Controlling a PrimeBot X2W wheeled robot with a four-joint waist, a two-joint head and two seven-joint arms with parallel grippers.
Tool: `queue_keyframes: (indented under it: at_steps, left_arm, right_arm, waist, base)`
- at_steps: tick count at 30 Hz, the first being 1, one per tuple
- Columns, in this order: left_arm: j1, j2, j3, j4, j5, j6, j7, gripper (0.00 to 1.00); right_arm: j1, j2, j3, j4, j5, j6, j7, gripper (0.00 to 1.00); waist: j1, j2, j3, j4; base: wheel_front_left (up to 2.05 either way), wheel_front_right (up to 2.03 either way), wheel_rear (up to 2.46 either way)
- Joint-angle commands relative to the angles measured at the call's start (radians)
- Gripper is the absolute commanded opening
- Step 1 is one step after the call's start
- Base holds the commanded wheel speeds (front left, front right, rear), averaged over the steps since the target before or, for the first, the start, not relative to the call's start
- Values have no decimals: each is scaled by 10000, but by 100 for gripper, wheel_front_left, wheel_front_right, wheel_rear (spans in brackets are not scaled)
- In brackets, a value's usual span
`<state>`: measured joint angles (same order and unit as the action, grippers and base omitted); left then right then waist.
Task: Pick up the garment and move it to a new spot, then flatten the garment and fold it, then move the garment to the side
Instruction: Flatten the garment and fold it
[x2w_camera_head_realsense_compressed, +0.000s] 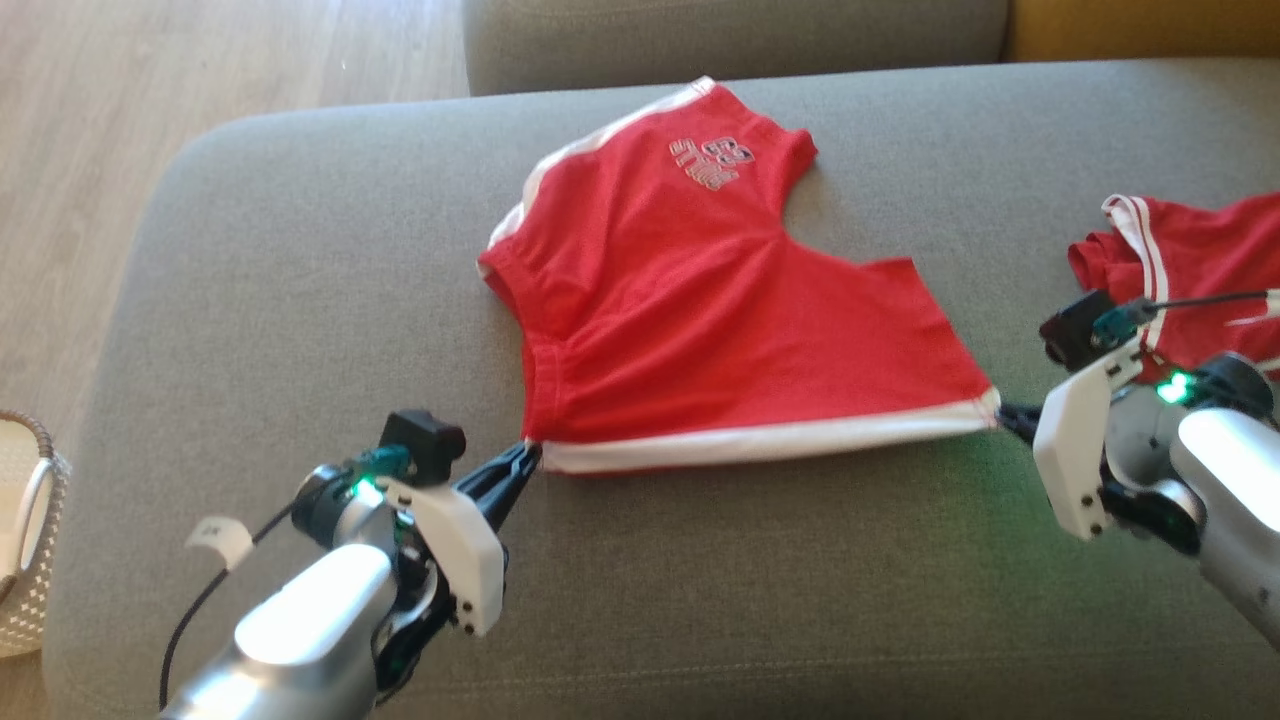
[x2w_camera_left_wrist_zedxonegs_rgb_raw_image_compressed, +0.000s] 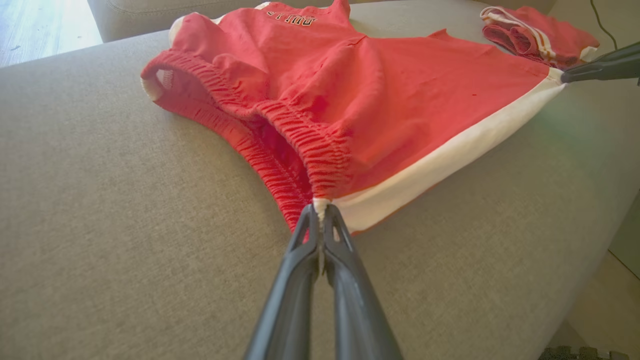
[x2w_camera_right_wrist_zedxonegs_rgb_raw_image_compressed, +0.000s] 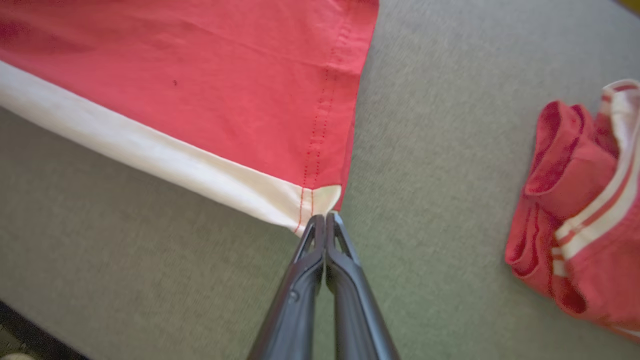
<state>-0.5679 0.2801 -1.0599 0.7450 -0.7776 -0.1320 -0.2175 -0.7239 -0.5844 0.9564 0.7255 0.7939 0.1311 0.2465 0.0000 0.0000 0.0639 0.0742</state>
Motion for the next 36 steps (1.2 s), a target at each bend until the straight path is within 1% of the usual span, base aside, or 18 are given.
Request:
queue_keyframes:
  at_steps: [1, 7, 11, 14, 20, 23, 26, 28, 31, 36]
  left_arm:
    - [-221, 400, 208, -199, -81, 14, -111, 0]
    - [293, 725, -92, -652, -212, 14, -94, 0]
    - [681, 1011, -179, -1045, -340, 14, -141, 0]
    - [1008, 1224, -471, -1564, -497, 14, 7, 0]
    - [1651, 1988, -1164, -2852, -1080, 14, 624, 0]
    - [1930, 2331, -1362, -3533, -1436, 14, 861, 0]
    - [2143, 2648, -1556, -4232, -1790, 14, 1073, 0]
    - [2242, 2819, -1611, -4532, -1892, 14, 1082, 0]
    - [2360, 2965, -1562, -4758, -2011, 21, 952, 0]
    - [2295, 3000, -1375, -5001, -2020, 149, 694, 0]
  right_arm:
    - [153, -469, 196, -430, 326, -4, 251, 0]
    - [382, -1537, 1028, -1647, 1703, -4, 1640, 0]
    - [739, -2186, 1277, -2265, 2506, -4, 2252, 0]
    - [934, -2719, 1478, -2705, 2935, -4, 2853, 0]
    - [1317, -3593, 1553, -3892, 3917, -4, 3979, 0]
    - [1489, -3969, 1502, -4351, 4117, -4, 4324, 0]
    - [1654, -4417, 1658, -4720, 3699, -4, 4646, 0]
    - [1894, -4598, 1685, -4989, 3716, -4, 4861, 0]
    - [2184, -4722, 1418, -5294, 4060, -4, 5010, 0]
    - [2217, -4606, 763, -5503, 3949, -4, 4724, 0]
  waist:
    - [0, 0, -119, 31]
    - [0, 0, -441, 105]
    - [0, 0, -742, 168]
    - [0, 0, -914, 171]
    - [0, 0, -1189, 122]
    - [0, 0, -1256, 118]
    - [0, 0, -1277, 171]
    - [0, 0, -1342, 213]
    - [0, 0, -1407, 249]
    - [0, 0, -1408, 341]
  base:
    - [0, 0, 0]
    - [0, 0, 0]
    - [0, 0, 0]
    - [0, 0, 0]
    - [0, 0, 0]
    - [0, 0, 0]
    - [0, 0, 0]
    - [0, 0, 0]
    - [0, 0, 0]
    - [0, 0, 0]
